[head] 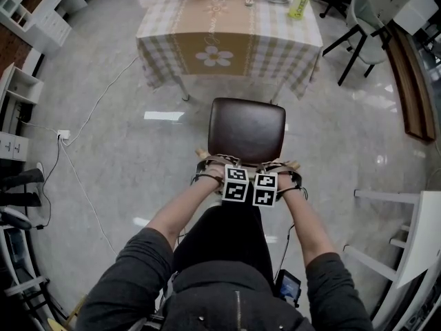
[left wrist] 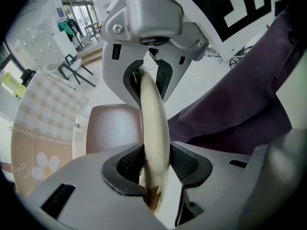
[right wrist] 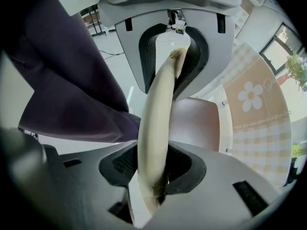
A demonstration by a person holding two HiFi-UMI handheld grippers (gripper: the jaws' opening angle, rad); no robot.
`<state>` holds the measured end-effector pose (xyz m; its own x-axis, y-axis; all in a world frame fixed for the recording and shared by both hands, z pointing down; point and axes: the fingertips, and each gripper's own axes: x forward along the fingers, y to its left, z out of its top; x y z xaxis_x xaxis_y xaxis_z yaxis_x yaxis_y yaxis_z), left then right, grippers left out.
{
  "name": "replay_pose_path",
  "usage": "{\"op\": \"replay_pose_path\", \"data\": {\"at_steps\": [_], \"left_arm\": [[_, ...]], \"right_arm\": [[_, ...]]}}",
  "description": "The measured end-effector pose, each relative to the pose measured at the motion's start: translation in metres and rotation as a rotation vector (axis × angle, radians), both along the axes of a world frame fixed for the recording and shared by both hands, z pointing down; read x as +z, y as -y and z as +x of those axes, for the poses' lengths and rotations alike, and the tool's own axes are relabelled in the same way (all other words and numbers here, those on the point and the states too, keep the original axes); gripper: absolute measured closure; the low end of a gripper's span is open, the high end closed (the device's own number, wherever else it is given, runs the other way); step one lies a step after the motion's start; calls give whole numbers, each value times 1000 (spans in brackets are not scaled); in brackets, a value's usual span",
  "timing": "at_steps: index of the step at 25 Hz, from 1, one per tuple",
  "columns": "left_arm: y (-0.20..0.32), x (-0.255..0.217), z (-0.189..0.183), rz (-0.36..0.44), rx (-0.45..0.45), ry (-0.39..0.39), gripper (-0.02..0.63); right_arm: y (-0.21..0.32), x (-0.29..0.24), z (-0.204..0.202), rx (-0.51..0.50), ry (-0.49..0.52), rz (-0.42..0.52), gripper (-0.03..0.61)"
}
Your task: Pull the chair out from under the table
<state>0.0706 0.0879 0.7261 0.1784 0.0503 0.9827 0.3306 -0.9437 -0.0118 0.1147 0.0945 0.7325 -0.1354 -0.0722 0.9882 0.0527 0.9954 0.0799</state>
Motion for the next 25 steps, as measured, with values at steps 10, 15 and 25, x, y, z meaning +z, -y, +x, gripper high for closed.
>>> {"op": "replay_pose_path", "data": {"at_steps": [10,15,25], "left_arm": [[3,-14,-9,31,-79,-63,408],[5,-28,-21,22,-137,-96,403],[-5,-62,-28,-64,-260,-190,403]], "right_arm": [[-1,-9,6,-9,-8,31,431],[-5,-20,3,15,-7,20,413],[-4,-69,-12,176,128,50,413]]}}
